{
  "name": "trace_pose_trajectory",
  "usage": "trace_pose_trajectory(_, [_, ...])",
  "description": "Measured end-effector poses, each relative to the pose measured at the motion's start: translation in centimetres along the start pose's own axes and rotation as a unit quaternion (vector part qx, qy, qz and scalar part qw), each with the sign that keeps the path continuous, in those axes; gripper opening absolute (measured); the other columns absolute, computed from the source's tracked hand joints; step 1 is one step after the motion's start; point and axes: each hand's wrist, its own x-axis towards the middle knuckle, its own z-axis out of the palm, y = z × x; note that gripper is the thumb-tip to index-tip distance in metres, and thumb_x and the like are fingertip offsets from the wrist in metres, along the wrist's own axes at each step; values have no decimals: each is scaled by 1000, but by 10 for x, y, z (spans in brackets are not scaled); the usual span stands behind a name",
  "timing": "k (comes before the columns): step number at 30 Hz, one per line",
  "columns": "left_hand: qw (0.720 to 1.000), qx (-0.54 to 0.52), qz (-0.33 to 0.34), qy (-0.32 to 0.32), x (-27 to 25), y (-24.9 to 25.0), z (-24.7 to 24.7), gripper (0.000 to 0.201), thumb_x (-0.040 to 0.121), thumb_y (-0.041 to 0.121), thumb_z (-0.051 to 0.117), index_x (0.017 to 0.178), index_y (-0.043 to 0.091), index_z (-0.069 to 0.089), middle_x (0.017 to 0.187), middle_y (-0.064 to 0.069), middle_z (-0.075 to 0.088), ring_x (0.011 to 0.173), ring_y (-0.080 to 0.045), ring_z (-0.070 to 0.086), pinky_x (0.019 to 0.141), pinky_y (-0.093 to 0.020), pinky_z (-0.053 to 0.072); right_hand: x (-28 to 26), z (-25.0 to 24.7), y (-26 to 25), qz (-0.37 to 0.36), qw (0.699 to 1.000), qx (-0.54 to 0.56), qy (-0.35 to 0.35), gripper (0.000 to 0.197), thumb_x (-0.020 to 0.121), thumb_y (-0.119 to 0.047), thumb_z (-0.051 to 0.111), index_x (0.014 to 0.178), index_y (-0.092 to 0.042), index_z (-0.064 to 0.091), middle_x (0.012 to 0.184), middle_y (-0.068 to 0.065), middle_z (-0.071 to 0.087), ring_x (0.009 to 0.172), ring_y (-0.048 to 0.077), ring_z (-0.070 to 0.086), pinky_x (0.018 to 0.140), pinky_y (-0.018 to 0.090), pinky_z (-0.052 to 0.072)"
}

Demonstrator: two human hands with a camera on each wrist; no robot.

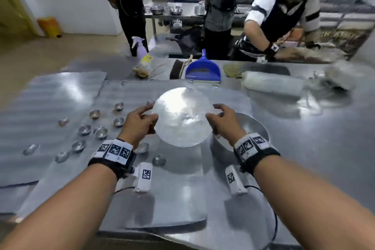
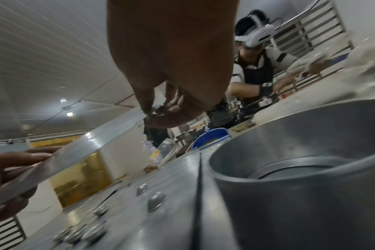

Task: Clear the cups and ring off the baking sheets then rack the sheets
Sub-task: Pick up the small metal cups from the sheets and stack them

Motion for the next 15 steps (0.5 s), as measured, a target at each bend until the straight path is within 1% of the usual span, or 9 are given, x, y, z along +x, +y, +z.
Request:
trace_pose_trajectory(1, [1000, -1, 3, -8, -3, 2, 25, 37, 91, 4, 67, 125, 17, 62, 95, -21, 73, 81, -28, 71, 65, -38, 62, 0, -22, 8, 6, 1000, -4, 10, 44, 89, -22, 67, 130, -14, 53, 76, 10, 63, 54, 20, 59, 56, 35, 54])
trace_pose_trajectory(3, [1000, -1, 8, -22, -9, 2, 73, 42, 90, 3, 69, 128, 20, 59, 92, -19, 74, 77, -22, 73, 63, -36, 61, 0, -64, 26, 13, 999, -25, 21, 49, 84, -31, 69, 131, -20, 56, 101, 10, 66, 61, 20, 66, 60, 34, 59])
trace_pose_trajectory(4, [1000, 0, 12, -28, -11, 1, 94, 44, 90, 4, 68, 131, 18, 58, 92, -18, 74, 77, -22, 73, 63, -36, 61, 1, -82, 35, 15, 999, -35, 29, 51, 82, -34, 69, 130, -23, 57, 111, 9, 65, 65, 20, 69, 60, 34, 60])
trace_pose_trajectory(5, [999, 4, 13, -31, -12, -1, 112, 46, 91, 5, 68, 134, 15, 57, 93, -19, 74, 78, -23, 73, 63, -36, 61, 0, -99, 43, 15, 998, -38, 36, 51, 82, -33, 70, 131, -23, 58, 114, 8, 65, 69, 20, 70, 56, 31, 58])
trace_pose_trajectory(6, [999, 8, 12, -31, -13, -3, 129, 46, 92, 6, 67, 136, 13, 56, 93, -19, 74, 78, -24, 73, 62, -36, 60, 0, -115, 49, 17, 998, -36, 42, 51, 84, -30, 70, 132, -21, 58, 112, 8, 66, 71, 19, 69, 53, 28, 56])
trace_pose_trajectory(8, [1000, 13, 9, -27, -13, -7, 157, 44, 94, 6, 64, 137, 11, 56, 88, -16, 74, 72, -21, 72, 58, -33, 59, -1, -140, 58, 22, 998, -41, 46, 47, 87, -24, 70, 132, -18, 60, 98, 5, 69, 69, 17, 68, 53, 27, 55])
trace_pose_trajectory(10, [1000, 10, 4, -23, -14, -10, 178, 42, 95, 5, 63, 136, 10, 57, 84, -17, 72, 67, -19, 70, 55, -31, 57, 1, -159, 68, 30, 997, -47, 51, 41, 88, -21, 70, 128, -14, 62, 82, 0, 68, 66, 16, 68, 58, 33, 59])
trace_pose_trajectory(11, [1000, 7, 1, -20, -15, -11, 185, 42, 95, 4, 63, 136, 9, 57, 82, -17, 71, 66, -19, 70, 54, -30, 57, 3, -165, 72, 35, 997, -50, 51, 40, 88, -21, 70, 126, -14, 63, 79, -1, 68, 66, 16, 68, 61, 36, 60])
trace_pose_trajectory(15, [999, 29, -6, -12, -6, -15, 200, 36, 94, 3, 64, 130, 8, 59, 77, -18, 68, 59, -11, 68, 50, -25, 55, 12, -174, 89, 59, 994, -78, 39, 42, 86, -29, 71, 126, -19, 63, 84, 0, 71, 76, 18, 69, 71, 37, 58])
